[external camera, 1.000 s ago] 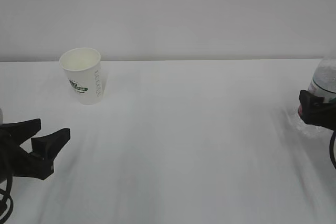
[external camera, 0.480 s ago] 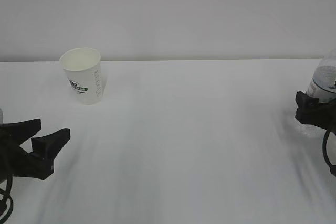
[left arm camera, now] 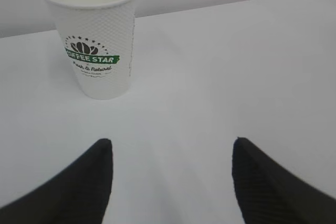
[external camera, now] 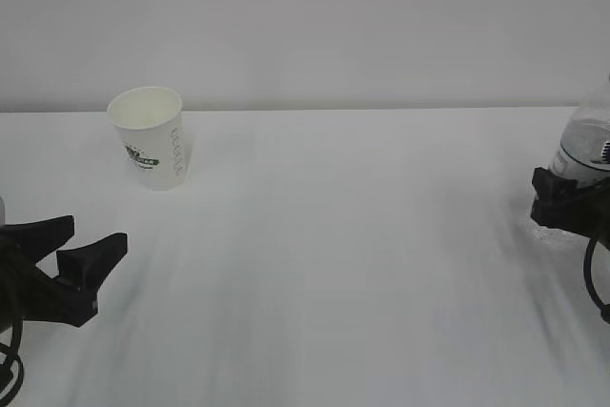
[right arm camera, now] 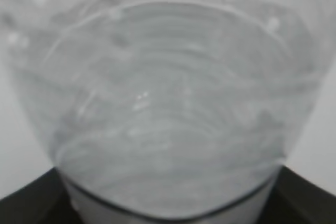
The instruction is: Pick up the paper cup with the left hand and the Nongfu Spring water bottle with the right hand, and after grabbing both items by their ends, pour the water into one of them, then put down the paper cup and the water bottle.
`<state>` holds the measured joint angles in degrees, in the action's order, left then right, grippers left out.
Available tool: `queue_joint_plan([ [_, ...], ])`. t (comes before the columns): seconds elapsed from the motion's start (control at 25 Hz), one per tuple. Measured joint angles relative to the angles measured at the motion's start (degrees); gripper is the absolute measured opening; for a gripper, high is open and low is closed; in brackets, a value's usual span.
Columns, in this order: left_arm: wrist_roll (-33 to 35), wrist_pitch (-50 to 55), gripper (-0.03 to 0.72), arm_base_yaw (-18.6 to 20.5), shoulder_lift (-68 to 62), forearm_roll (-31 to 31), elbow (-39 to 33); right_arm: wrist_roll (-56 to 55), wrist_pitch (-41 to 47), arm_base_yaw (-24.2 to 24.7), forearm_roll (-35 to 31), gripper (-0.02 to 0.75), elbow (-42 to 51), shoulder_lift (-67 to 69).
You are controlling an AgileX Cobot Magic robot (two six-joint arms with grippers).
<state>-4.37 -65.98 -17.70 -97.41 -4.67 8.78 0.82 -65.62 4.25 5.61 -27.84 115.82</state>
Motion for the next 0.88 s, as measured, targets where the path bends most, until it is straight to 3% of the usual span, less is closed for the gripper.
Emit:
queue_joint_plan([
  [0.6, 0.00, 0.00, 0.516, 0.00, -2.88, 0.00, 0.00, -0.82, 5.08, 0.00, 9.46, 0.527, 3.54, -11.72],
  [0.76, 3.57, 0.00, 0.519, 0.00, -4.59, 0.10, 0.02, -0.82, 5.20, 0.00, 10.00, 0.526, 3.51, -12.19],
  [0.88, 5.53, 0.00, 0.584, 0.00, -4.72, 0.10, 1.67, -0.82, 5.20, 0.00, 10.45, 0.526, 3.51, -12.19],
])
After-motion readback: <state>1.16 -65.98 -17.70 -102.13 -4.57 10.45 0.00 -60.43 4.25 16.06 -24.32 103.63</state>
